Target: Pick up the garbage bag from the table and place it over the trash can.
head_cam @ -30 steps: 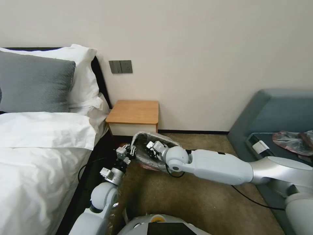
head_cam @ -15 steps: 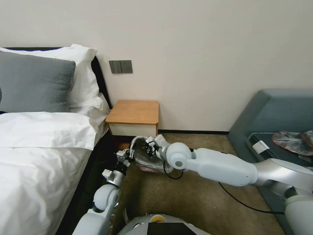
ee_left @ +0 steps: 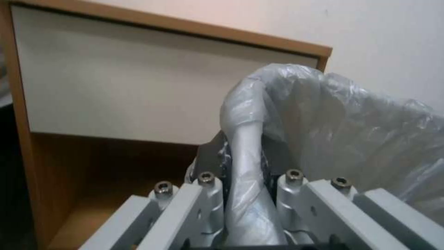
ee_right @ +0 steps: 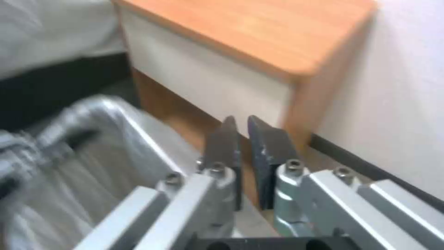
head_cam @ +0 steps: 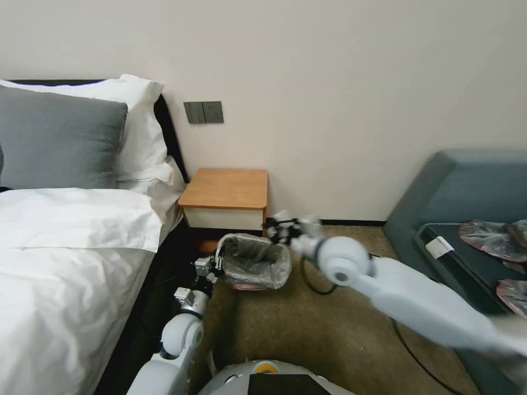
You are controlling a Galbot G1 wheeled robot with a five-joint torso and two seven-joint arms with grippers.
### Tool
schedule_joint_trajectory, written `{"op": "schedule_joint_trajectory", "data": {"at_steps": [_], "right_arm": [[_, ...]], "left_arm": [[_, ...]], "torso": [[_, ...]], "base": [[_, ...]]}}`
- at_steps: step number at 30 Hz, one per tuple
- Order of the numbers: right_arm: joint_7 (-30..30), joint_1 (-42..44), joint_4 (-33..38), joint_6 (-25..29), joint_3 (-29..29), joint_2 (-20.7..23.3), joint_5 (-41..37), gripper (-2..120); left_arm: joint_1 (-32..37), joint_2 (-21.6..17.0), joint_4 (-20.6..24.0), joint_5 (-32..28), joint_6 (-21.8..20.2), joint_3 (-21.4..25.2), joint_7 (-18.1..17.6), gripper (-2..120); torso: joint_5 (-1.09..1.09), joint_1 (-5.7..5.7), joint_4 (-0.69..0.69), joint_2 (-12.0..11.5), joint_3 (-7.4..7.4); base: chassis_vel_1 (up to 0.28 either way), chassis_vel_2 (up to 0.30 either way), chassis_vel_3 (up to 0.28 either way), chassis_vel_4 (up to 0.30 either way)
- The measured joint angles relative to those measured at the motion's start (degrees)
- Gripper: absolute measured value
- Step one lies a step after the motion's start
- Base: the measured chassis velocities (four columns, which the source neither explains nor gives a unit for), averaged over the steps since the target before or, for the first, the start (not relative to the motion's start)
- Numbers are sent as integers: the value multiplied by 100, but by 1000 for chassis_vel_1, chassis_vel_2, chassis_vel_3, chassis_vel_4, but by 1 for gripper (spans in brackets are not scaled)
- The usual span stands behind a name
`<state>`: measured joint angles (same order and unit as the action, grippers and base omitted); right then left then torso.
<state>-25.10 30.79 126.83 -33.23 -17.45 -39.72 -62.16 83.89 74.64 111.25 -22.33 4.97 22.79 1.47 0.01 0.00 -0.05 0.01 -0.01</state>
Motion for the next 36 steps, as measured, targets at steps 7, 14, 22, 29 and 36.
{"op": "schedule_joint_trajectory", "data": {"at_steps": [7,14,22,29,36], "right_arm": [[218,1589,-250,1246,663,45,2278,37],[277,3262,-377,1887,2080,-903,3626,65],[972,5170,-133,2340,3339,-2304,5089,94],[1283,6016,121,2746,3767,-3285,6049,100],[1375,6553,331,3117,3931,-4003,6590,100]], "left_arm": [[314,47,109,-47,-163,131,-335,9],[332,-6,258,-190,-458,66,-609,9],[515,-107,326,-270,-488,100,-670,9],[589,-67,419,-286,-656,65,-823,9],[635,-60,493,-216,-1000,-150,-1115,9]], "torso": [[2,0,15,0,0],[-2,0,4,0,0],[-1,0,3,0,0],[-4,0,7,0,0],[-2,0,4,0,1]], "base": [[0,0,0,0],[0,0,0,0],[0,0,0,0],[0,0,0,0],[0,0,0,0]]}}
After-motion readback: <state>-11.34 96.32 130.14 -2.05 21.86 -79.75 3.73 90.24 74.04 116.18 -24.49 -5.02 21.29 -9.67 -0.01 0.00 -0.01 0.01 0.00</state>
